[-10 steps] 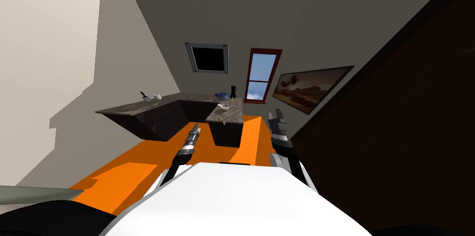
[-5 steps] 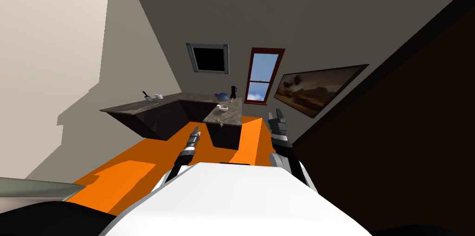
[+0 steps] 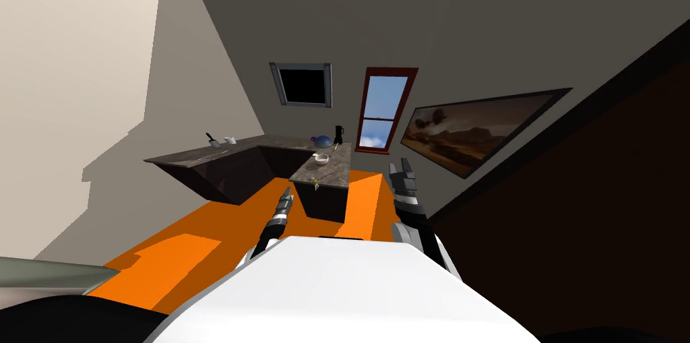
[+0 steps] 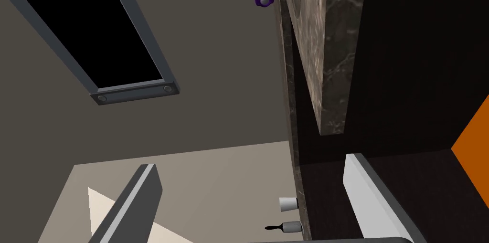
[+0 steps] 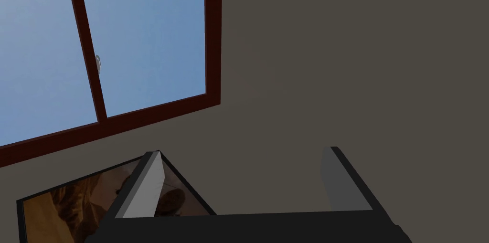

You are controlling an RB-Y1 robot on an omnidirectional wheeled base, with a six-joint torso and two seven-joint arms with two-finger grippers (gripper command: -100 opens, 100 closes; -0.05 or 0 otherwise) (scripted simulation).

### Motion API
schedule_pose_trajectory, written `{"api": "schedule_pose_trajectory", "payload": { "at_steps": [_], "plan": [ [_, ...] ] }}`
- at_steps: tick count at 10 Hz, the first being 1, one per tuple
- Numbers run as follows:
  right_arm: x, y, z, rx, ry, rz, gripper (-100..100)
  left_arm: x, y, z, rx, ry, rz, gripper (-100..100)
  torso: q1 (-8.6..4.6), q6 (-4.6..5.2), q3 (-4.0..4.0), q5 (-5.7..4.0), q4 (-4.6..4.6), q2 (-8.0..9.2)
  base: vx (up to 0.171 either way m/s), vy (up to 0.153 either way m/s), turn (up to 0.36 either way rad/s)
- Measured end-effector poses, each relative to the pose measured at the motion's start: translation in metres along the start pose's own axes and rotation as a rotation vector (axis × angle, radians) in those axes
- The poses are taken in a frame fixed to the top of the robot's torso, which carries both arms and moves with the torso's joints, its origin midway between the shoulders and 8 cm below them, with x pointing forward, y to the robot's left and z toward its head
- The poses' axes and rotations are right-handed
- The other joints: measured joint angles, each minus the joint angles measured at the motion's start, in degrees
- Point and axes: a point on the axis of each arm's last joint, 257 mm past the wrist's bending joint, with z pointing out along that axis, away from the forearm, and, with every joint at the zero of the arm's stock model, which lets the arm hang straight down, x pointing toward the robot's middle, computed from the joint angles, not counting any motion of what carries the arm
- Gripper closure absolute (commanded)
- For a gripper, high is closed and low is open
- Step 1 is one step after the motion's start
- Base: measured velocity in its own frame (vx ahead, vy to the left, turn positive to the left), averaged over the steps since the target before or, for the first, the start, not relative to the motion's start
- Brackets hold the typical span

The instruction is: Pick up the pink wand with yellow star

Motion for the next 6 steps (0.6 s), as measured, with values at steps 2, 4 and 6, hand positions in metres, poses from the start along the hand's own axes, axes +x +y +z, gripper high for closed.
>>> {"api": "schedule_pose_trajectory", "payload": {
  "at_steps": [2, 4, 6],
  "plan": [
    [0.000, 0.000, 0.000, 0.000, 0.000, 0.000, 0, 0.010, 0.015, 0.001, -0.027, -0.010, -0.031, -100, 0.00, 0.00, 0.02, 0.00, 0.01, 0.03, 0.127, -0.102, 0.049],
    [0.000, 0.000, 0.000, 0.000, 0.000, 0.000, 0, 0.028, 0.028, 0.003, -0.054, -0.022, -0.082, -100, -0.10, 0.00, -0.07, -0.03, -0.02, -0.12, 0.140, -0.100, 0.030],
    [0.000, 0.000, 0.000, 0.000, 0.000, 0.000, 0, 0.044, 0.036, 0.004, -0.072, -0.029, -0.121, -100, 0.10, 0.00, 0.05, 0.01, 0.01, 0.09, 0.078, -0.051, 0.016]
  ]
}}
